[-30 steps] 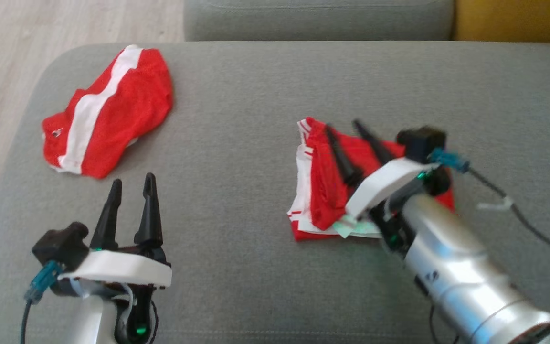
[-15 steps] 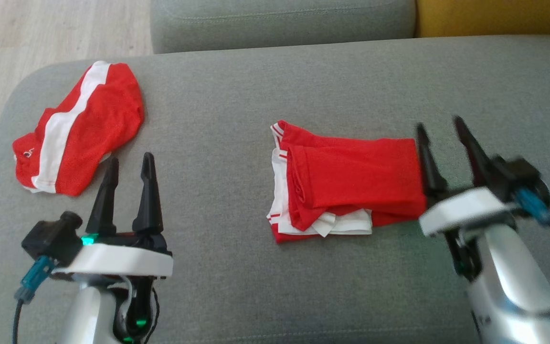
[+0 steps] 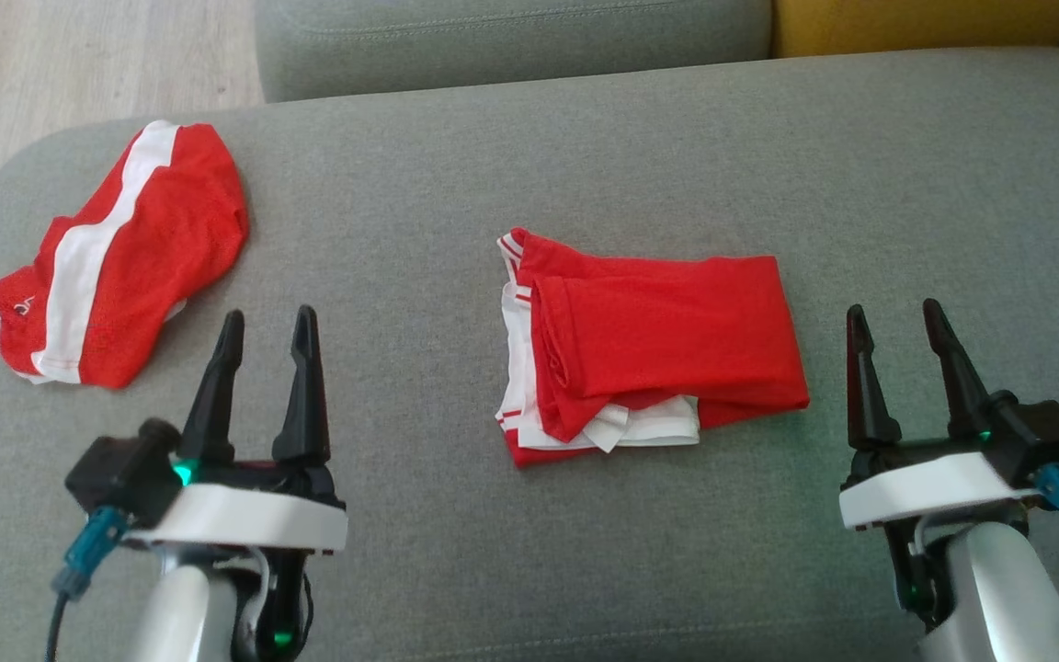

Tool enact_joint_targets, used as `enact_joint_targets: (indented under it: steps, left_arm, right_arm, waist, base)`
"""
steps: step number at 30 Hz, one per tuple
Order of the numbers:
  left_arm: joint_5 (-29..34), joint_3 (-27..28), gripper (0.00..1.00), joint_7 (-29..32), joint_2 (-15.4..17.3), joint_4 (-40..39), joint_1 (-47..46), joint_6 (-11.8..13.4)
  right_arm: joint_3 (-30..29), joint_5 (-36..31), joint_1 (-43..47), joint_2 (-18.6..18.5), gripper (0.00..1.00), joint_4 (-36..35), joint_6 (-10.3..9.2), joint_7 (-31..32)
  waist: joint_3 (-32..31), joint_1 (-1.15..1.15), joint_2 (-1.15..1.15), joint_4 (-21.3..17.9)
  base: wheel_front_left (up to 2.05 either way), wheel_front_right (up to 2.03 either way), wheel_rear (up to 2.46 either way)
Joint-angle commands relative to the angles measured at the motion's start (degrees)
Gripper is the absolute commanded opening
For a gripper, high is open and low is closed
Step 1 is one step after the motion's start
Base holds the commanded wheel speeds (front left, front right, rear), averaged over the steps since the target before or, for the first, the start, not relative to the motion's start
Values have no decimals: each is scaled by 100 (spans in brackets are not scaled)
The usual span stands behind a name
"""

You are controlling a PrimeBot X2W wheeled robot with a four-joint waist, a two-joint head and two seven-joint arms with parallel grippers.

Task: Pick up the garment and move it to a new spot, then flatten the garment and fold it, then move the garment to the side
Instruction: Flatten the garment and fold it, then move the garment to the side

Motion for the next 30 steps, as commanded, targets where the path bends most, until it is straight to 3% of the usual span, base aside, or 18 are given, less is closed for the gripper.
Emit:
enact_joint_targets:
  steps: [1,10,15,30]
  left_arm:
    - [43,157,100,-30,42,-212,-125,27]
    - [21,49,100,-30,42,-176,-169,10]
    - [36,-5,100,-30,42,-122,-263,-43]
    - [136,-48,100,-30,42,7,-586,-192]
  right_arm:
    - [166,52,-140,-8,100,-235,-4,-62]
    - [142,160,-202,-7,100,-9,-4,20]
    - [173,612,-455,-7,100,401,-4,245]
    - [569,1352,-1619,-6,100,2616,-4,352]
  waist:
    - [-3,0,0,-1]
    - [117,0,0,68]
    - [355,0,0,126]
    - [855,0,0,420]
  base:
    - [0,0,0]
    - [0,0,0]
    - [0,0,0]
    - [0,0,0]
